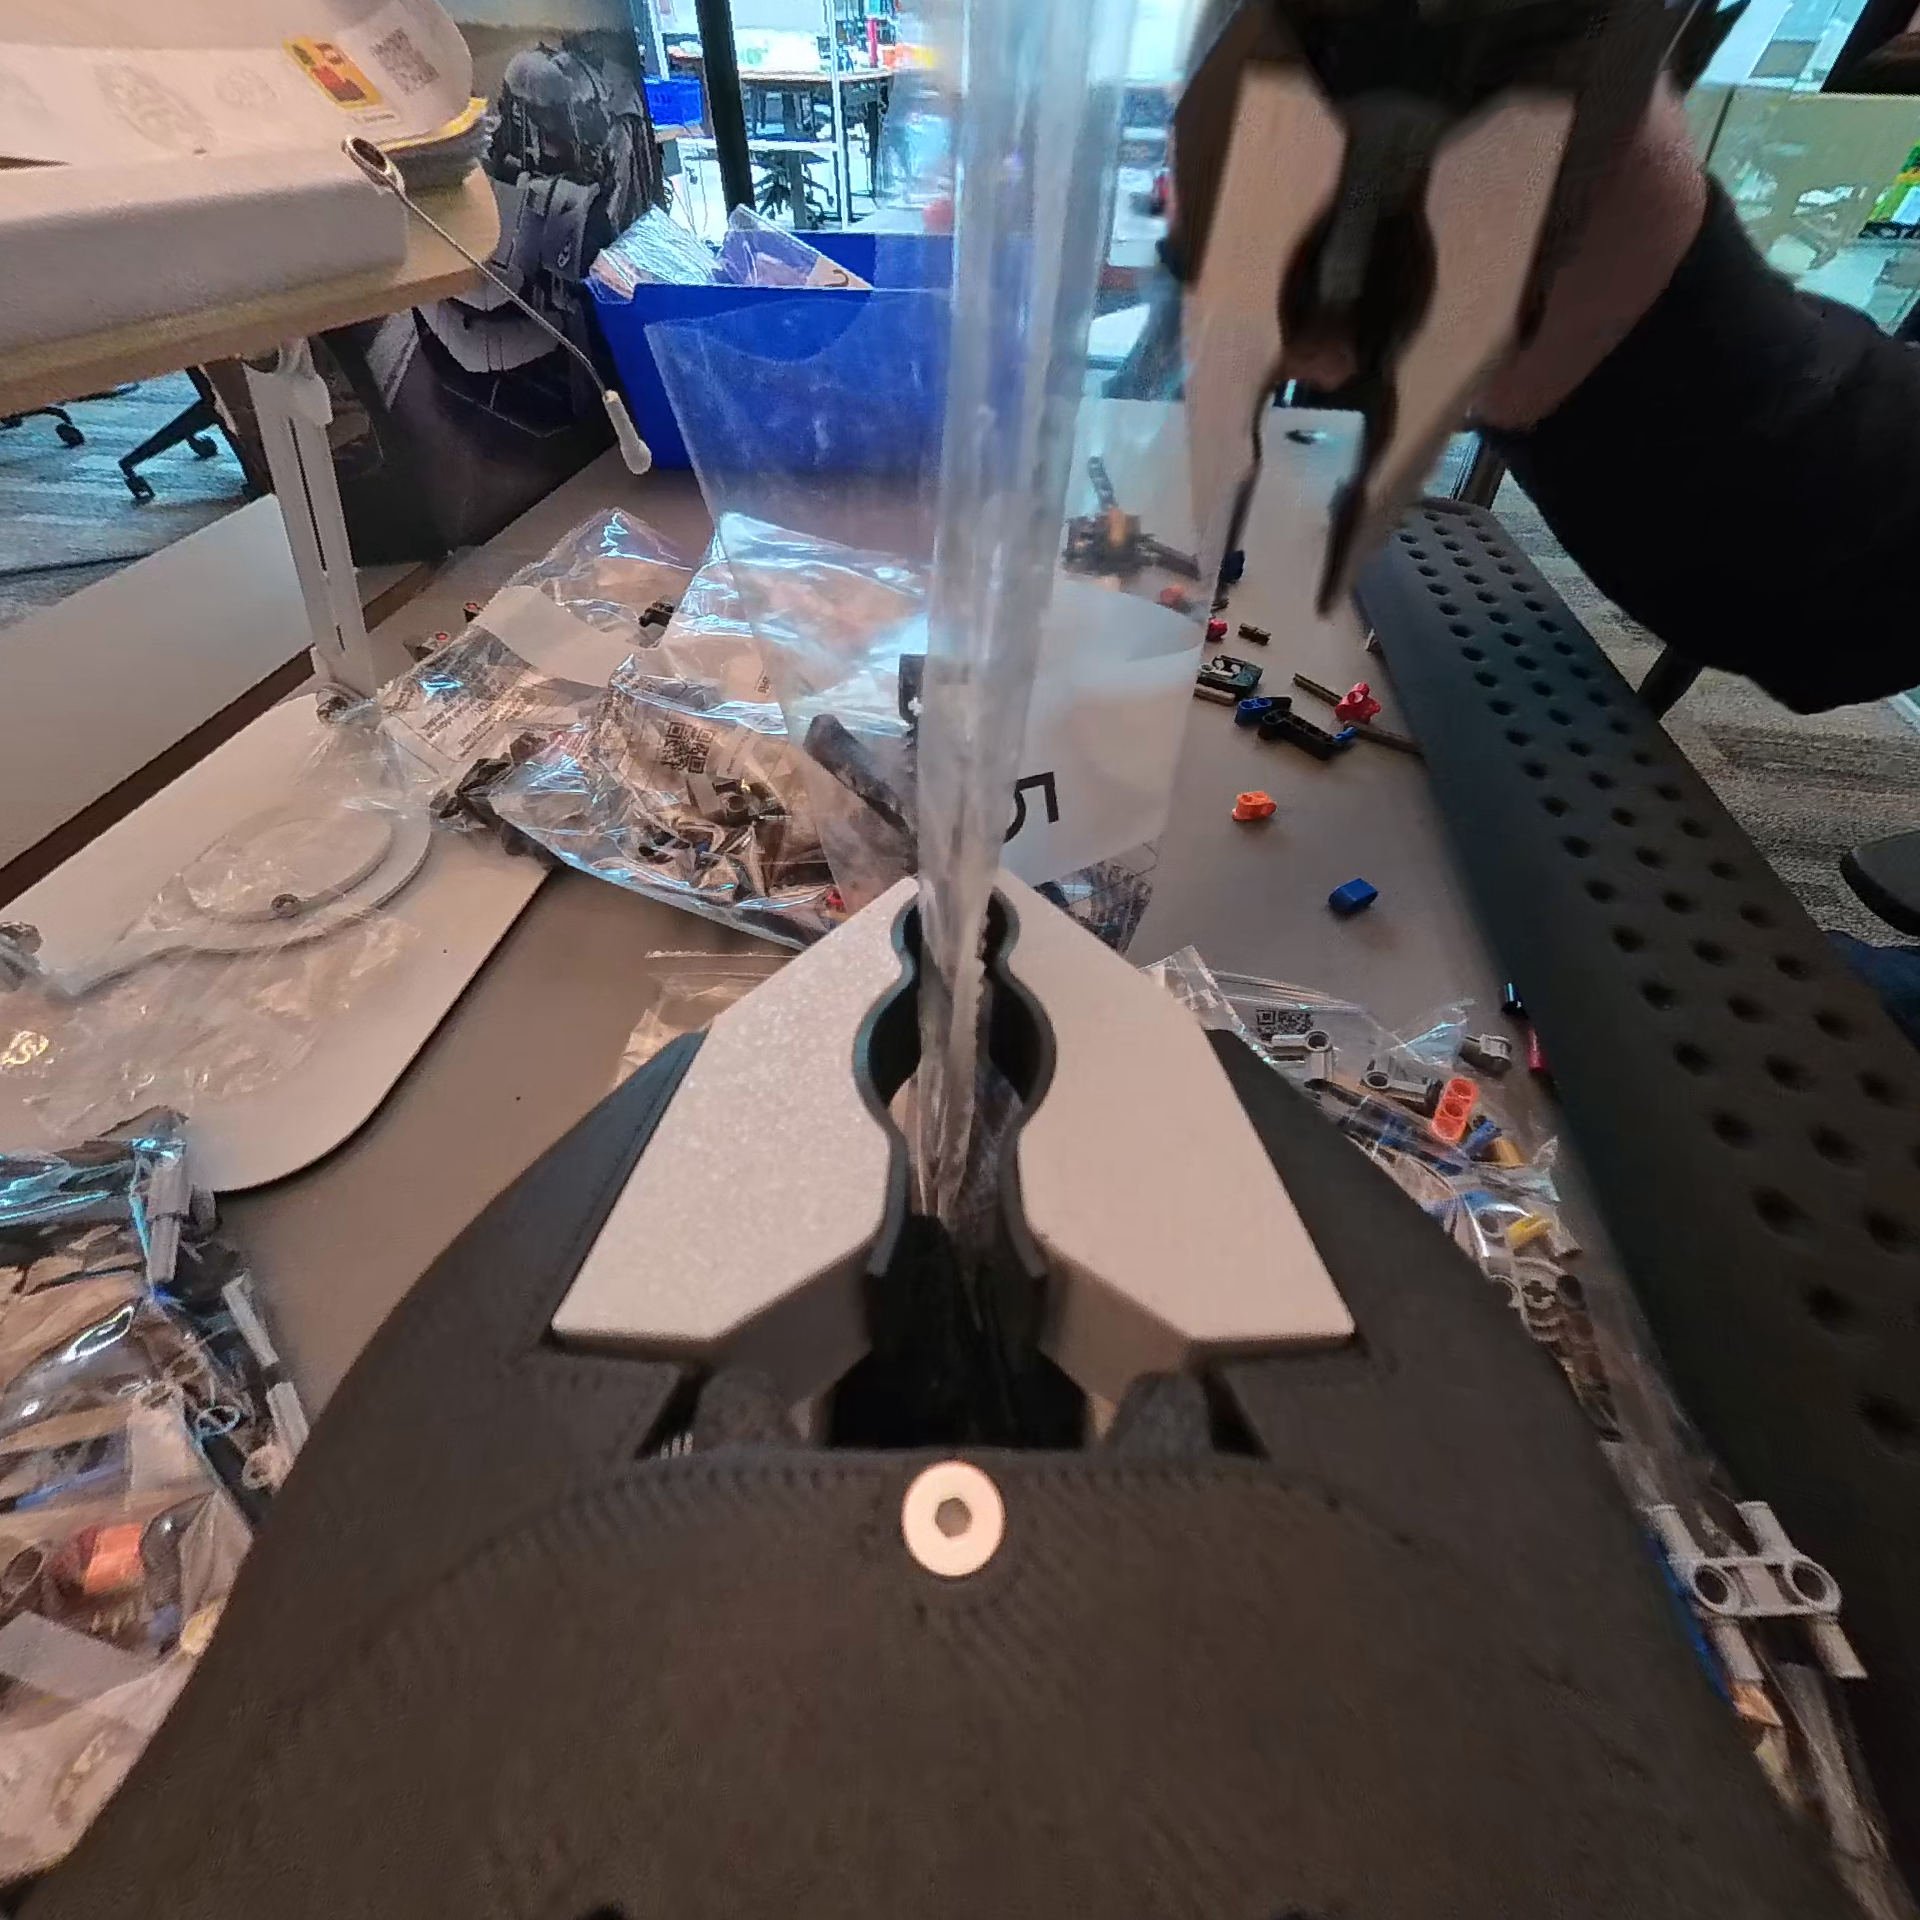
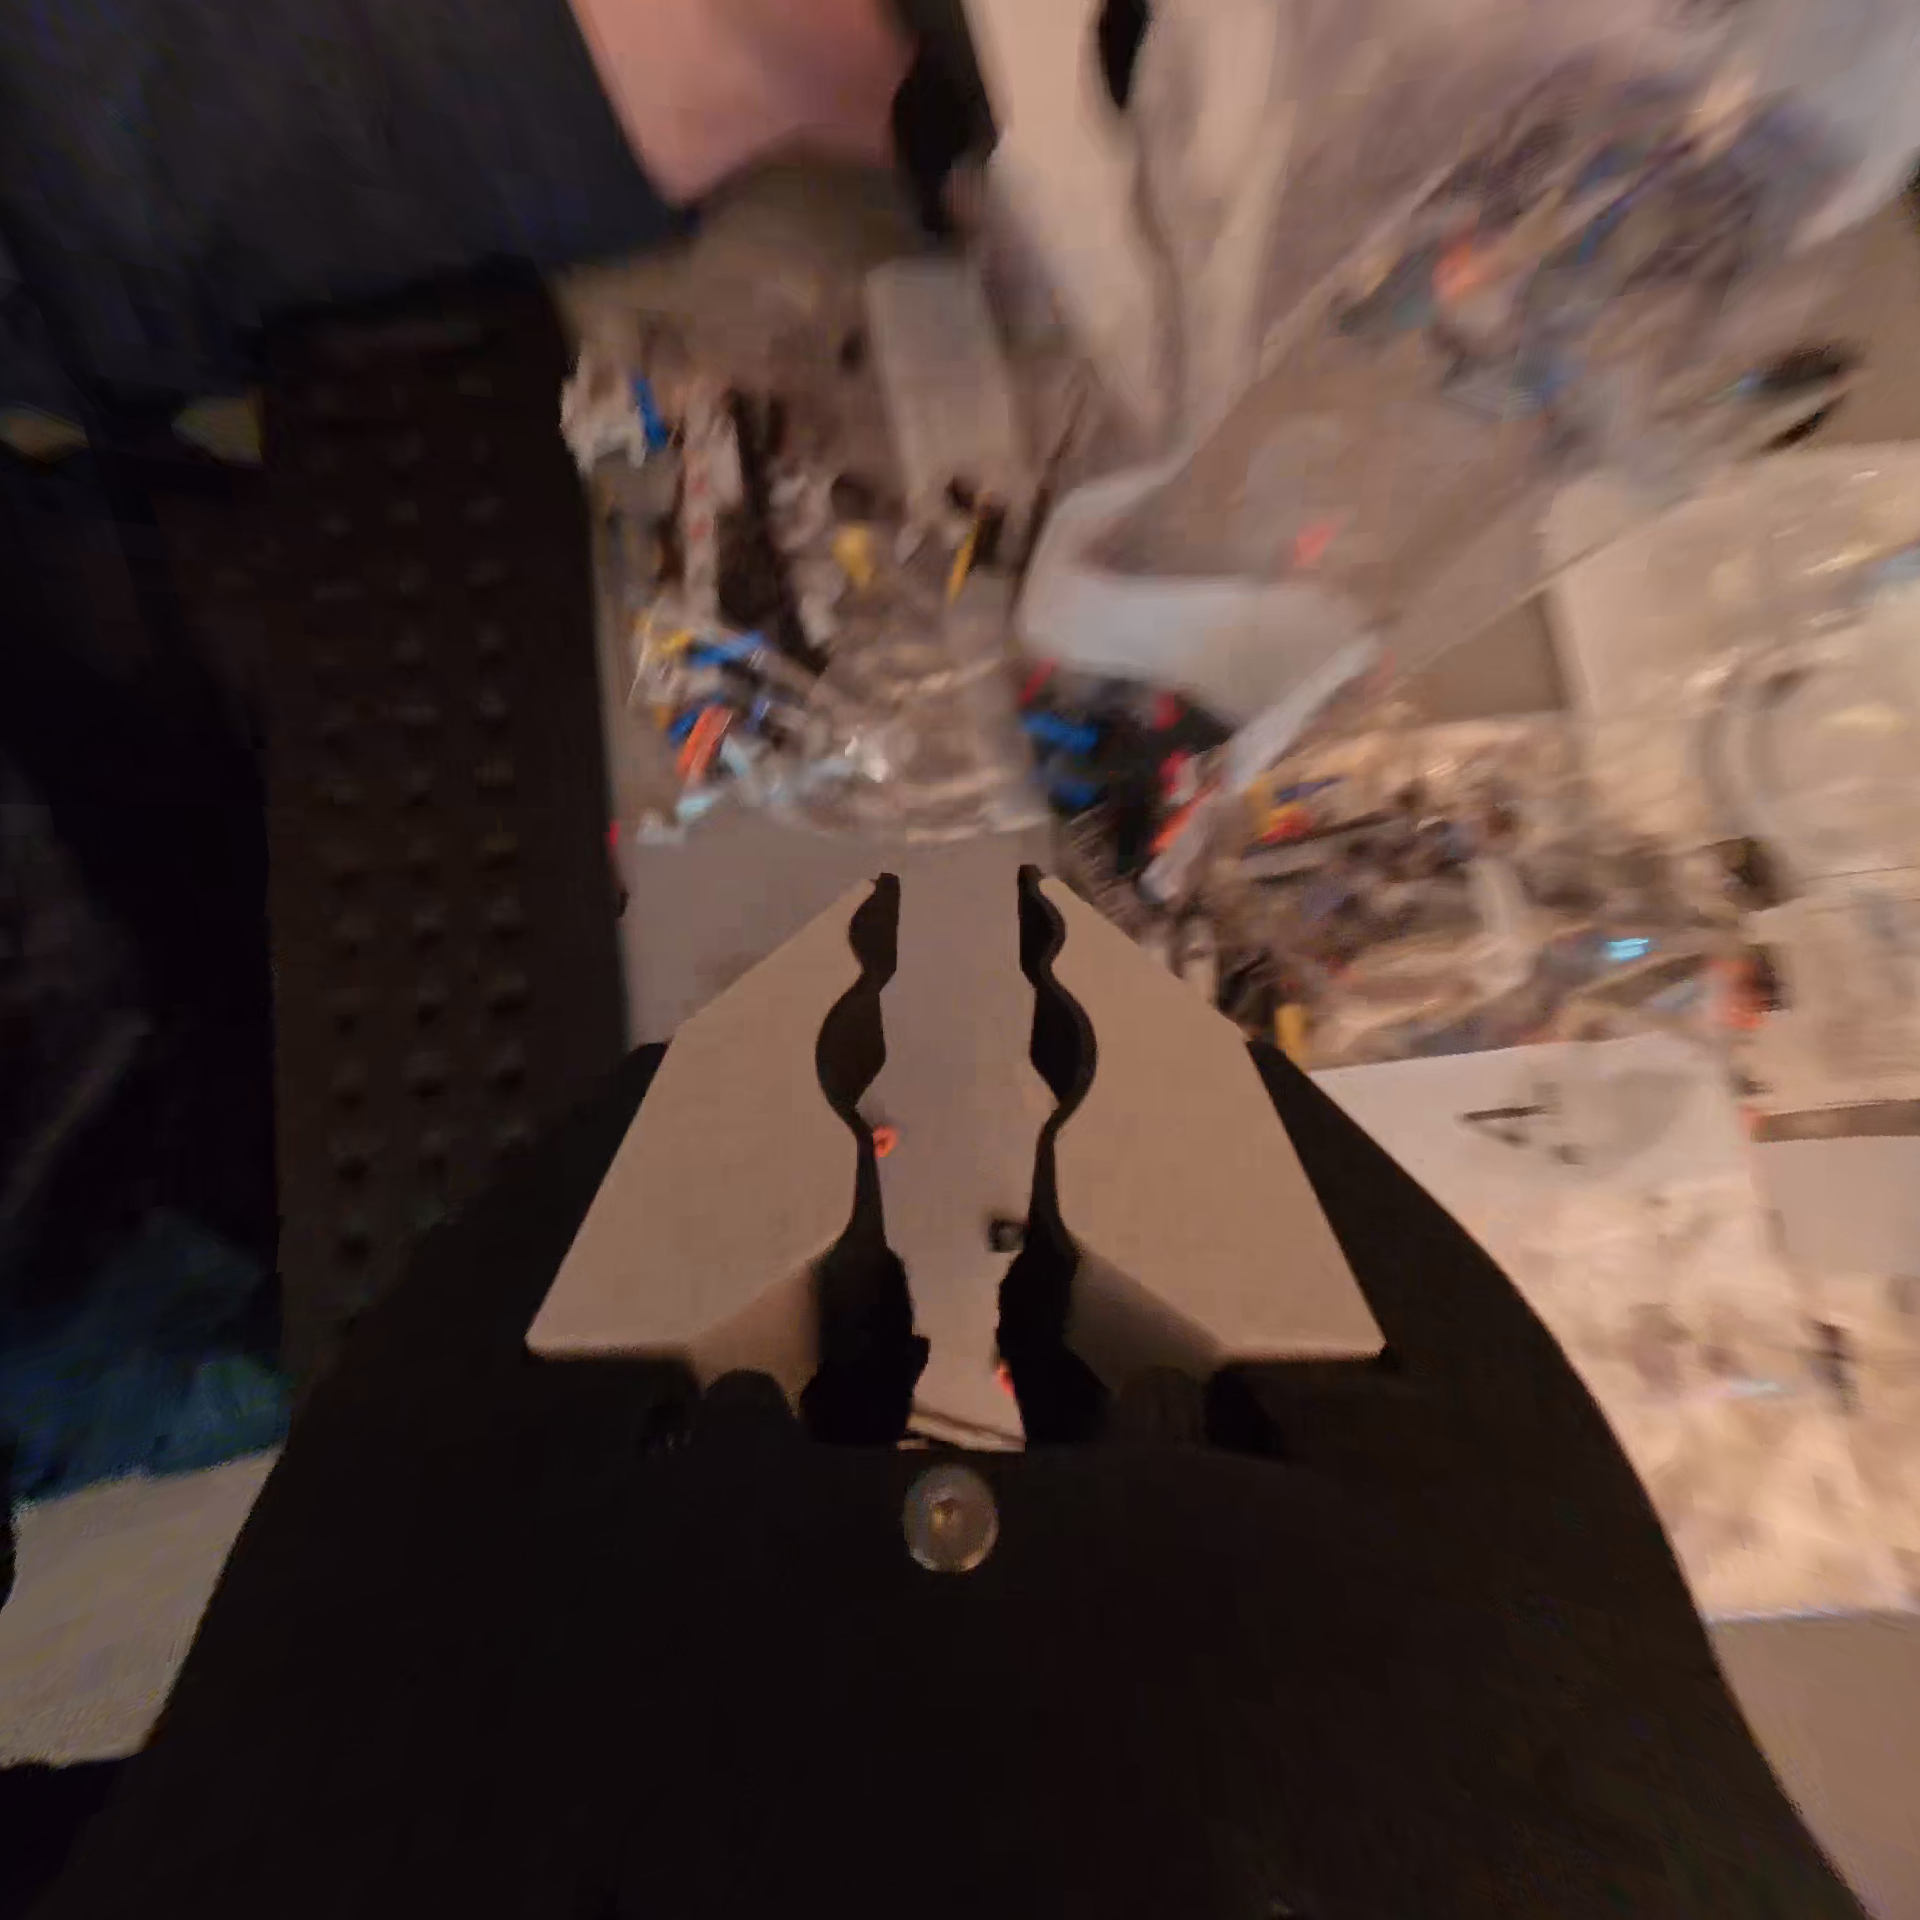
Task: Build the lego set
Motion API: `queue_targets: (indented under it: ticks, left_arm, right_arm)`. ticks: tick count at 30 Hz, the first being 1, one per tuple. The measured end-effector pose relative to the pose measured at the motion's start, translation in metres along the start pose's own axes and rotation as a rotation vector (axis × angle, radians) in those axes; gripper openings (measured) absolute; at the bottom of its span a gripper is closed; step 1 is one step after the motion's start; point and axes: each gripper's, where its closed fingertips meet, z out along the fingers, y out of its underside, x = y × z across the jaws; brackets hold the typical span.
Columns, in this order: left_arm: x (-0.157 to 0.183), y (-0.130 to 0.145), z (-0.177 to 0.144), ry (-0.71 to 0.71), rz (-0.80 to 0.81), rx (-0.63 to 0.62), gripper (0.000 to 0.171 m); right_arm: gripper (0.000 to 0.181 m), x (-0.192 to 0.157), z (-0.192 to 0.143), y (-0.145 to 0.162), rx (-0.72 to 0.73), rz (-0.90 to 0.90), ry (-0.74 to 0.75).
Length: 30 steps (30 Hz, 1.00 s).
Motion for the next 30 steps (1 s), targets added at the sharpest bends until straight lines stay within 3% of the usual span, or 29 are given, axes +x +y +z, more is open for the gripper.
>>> queue_targets:
  ticks: [4,8,17,21,27,30]
  left_arm:
    - [0.0,0.0,-0.001,-0.002,-0.003,0.003,0.006]
    - [-0.001,0.0,-0.001,-0.003,-0.006,0.005,0.006]
    - [-0.001,0.0,-0.001,0.0,-0.005,0.004,0.006]
    - [0.0,0.0,-0.001,0.004,-0.007,0.008,0.006]
    - [0.0,0.0,-0.001,0.008,-0.009,0.01,0.006]
    - [0.001,0.0,-0.001,0.011,-0.009,0.01,0.006]
  right_arm:
    - [0.024,-0.044,0.043,0.047,-0.158,-0.023,-0.117]
    - [0.024,-0.058,0.067,0.075,-0.249,0.002,-0.129]
    - [0.006,-0.05,0.065,0.076,-0.244,-0.001,-0.065]
    - [0.006,-0.018,0.038,0.037,-0.105,0.003,0.039]
    - [0.005,0.041,-0.024,-0.058,0.222,0.031,0.191]
    - [0.006,0.06,-0.034,-0.085,0.291,0.032,0.238]
